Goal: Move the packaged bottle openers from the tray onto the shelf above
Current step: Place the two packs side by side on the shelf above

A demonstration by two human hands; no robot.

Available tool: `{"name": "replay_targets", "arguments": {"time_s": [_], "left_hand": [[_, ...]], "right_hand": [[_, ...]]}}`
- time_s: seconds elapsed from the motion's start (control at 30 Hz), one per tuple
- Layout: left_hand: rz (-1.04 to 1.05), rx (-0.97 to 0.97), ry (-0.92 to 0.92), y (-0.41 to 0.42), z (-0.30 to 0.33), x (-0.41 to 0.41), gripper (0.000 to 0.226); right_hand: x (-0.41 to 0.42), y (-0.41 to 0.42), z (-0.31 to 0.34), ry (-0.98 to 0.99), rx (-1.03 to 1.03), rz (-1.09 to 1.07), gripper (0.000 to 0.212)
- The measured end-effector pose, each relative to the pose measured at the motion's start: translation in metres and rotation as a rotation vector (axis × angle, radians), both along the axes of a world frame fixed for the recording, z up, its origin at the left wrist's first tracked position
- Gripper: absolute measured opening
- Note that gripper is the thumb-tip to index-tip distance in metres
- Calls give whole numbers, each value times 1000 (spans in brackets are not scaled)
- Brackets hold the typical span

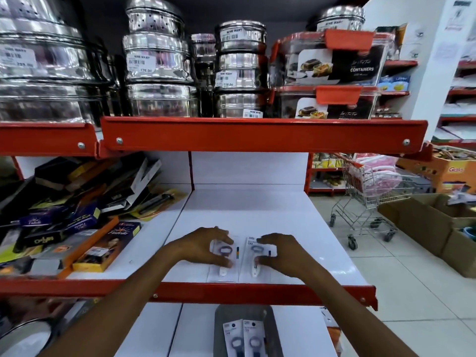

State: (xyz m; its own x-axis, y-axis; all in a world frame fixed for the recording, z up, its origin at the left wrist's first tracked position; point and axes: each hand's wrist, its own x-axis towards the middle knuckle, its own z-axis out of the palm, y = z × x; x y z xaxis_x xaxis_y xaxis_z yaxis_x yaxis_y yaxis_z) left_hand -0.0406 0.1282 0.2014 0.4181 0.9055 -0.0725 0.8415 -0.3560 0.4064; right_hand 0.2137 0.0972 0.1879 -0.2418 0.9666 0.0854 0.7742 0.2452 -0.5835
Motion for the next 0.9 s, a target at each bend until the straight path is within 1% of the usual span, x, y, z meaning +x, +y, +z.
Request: {"name": "replay_targets", "arguments": {"time_s": [0.07,0.13,0.27,0.37,0.53,0.63,0.9], "left_hand": [[-48,-57,78,-2,-4,-2,78],[-55,-57,103,-4,-11,-4,82],[-13,-52,21,-9,-19,-8,84],[-3,-53,2,-10,-17,-7,84],[13,-30,9,-19,-20,-5,87],[23,-5,-2,-24,-20,-3,84],[-8,24,44,-28,-21,0,81]], "right_hand": [[-2,0,-8,-79,-65,81,59],[-2,0,-13,-103,-87,99,58],[-4,0,-11,-112,-100,133,57],[-8,0,-7,-104,-116,123,56],[-9,-4,-10,-60,-106,125,56],[-8,-7,-12,-47,-82,129,56],[-3,-11,-15,-63,-42,164,53]]}}
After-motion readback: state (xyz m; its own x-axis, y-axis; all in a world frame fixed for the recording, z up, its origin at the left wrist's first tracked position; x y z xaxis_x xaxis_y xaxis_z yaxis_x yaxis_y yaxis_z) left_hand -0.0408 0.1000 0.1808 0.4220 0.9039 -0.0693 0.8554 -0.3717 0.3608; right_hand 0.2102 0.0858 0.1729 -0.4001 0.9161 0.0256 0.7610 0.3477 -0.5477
